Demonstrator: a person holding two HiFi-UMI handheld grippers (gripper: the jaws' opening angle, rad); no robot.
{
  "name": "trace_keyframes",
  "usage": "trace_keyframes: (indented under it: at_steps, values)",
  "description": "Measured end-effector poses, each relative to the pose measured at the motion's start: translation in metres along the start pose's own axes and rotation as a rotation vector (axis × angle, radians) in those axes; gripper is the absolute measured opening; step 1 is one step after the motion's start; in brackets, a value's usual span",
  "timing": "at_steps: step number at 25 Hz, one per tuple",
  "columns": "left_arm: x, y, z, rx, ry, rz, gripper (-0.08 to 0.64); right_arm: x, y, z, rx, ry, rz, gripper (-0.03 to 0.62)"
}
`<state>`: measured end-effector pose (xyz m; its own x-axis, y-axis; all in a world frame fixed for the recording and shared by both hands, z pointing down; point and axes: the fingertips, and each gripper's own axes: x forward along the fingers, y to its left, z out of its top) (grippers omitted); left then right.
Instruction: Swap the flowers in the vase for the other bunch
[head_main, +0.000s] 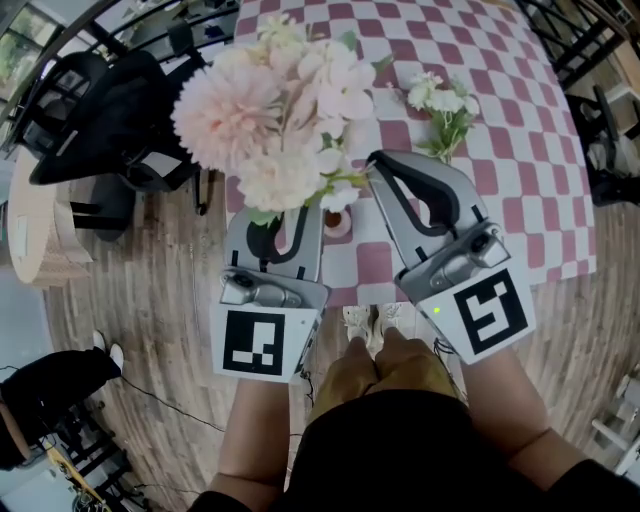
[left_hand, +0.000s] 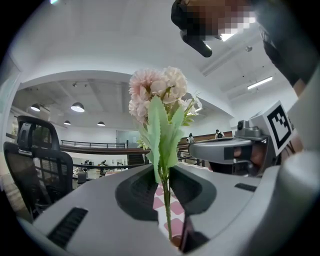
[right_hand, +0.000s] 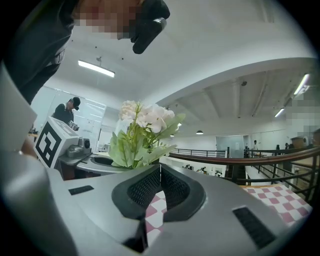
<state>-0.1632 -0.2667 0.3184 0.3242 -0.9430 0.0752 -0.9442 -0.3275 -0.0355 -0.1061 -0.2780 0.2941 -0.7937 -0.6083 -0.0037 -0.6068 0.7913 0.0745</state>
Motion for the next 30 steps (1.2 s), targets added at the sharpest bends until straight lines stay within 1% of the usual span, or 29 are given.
trace_keyframes:
  at_steps: [4, 8, 12, 16, 18, 25, 30]
  values:
    - [0.008, -0.004, -0.011, -0.015, 0.014, 0.002, 0.071, -0.003, 0.0, -0.016, 0.023, 0.021, 0.009, 0.032]
    - [0.012, -0.001, -0.015, -0.018, 0.002, 0.015, 0.071, -0.001, 0.002, -0.025, 0.029, 0.043, 0.019, 0.032]
    - [0.014, -0.001, -0.028, -0.034, 0.038, 0.016, 0.071, 0.0, 0.002, -0.035, 0.035, 0.061, 0.028, 0.033]
    - [0.015, 0.004, -0.033, -0.034, 0.024, 0.037, 0.071, 0.0, 0.004, -0.047, 0.047, 0.088, 0.041, 0.034]
    - [0.014, 0.005, -0.037, -0.044, 0.033, 0.042, 0.071, 0.002, 0.007, -0.051, 0.049, 0.098, 0.049, 0.034]
    - [0.012, 0.005, -0.049, -0.06, 0.066, 0.041, 0.071, 0.005, 0.013, -0.061, 0.054, 0.121, 0.063, 0.033]
    - [0.014, 0.0, -0.062, -0.063, 0.074, 0.039, 0.072, 0.003, 0.017, -0.07, 0.069, 0.114, 0.062, 0.034]
